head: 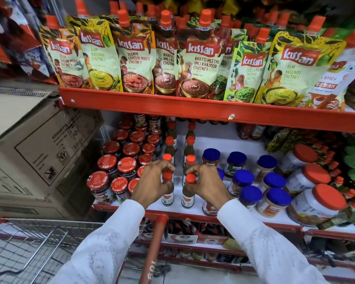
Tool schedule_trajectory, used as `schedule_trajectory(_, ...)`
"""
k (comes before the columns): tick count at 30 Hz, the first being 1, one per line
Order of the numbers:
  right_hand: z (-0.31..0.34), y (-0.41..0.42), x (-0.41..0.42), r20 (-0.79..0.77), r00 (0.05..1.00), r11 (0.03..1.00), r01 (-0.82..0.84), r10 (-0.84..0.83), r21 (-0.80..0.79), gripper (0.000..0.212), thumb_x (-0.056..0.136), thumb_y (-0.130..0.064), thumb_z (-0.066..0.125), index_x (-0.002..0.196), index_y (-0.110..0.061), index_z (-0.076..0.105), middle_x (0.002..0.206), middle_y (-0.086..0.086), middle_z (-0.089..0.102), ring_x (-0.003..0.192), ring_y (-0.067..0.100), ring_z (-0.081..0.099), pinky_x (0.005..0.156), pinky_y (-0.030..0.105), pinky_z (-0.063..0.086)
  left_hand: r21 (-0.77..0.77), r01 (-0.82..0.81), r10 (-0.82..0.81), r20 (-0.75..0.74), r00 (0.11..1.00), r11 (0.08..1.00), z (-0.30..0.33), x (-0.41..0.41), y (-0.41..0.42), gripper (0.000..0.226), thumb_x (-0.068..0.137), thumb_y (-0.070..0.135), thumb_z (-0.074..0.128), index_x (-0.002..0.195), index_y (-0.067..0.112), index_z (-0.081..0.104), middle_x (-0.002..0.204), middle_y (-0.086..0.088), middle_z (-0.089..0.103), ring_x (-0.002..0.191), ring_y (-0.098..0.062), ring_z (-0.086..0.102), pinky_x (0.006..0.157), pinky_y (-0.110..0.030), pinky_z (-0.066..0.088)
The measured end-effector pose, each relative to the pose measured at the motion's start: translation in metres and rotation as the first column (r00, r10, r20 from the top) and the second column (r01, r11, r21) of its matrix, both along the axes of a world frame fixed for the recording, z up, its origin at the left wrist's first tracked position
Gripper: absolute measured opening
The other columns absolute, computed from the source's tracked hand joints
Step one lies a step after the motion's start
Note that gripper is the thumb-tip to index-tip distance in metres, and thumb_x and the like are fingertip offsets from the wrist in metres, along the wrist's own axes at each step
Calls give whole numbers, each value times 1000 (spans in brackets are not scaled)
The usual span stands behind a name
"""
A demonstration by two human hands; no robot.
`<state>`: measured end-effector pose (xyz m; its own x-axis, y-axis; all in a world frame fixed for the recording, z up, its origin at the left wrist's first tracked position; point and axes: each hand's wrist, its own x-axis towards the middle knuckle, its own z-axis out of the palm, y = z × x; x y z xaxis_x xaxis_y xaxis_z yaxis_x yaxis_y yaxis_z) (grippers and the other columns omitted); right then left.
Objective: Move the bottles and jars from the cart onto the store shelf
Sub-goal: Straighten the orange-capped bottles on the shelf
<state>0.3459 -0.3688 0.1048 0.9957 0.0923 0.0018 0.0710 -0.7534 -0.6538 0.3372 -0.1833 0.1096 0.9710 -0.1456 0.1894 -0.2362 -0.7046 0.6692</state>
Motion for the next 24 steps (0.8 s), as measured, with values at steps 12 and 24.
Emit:
schedule_trajectory(12, 0, 2, 0, 23, 1000, 999, -20, 20, -31, 42, 70, -4, 82, 109, -16, 74, 110, 1, 75, 95, 16, 70, 86, 28, 58, -23, -114, 113, -42, 993, 993, -5, -4, -4, 39, 73, 3, 75, 111, 12, 71, 97, -4, 75, 84, -17, 69, 80, -23, 53)
schedule_trajectory(24, 0, 4, 1, 6, 1000, 998, -28, 29, -59, 45, 70, -3, 84, 111, -17, 73, 111, 1, 74, 96, 17, 70, 88, 32, 59, 38, -124, 125, -37, 991, 992, -2, -7, -4, 34, 74, 3, 70, 107, 11, 72, 93, -10, 76, 81, -23, 69, 75, -29, 57)
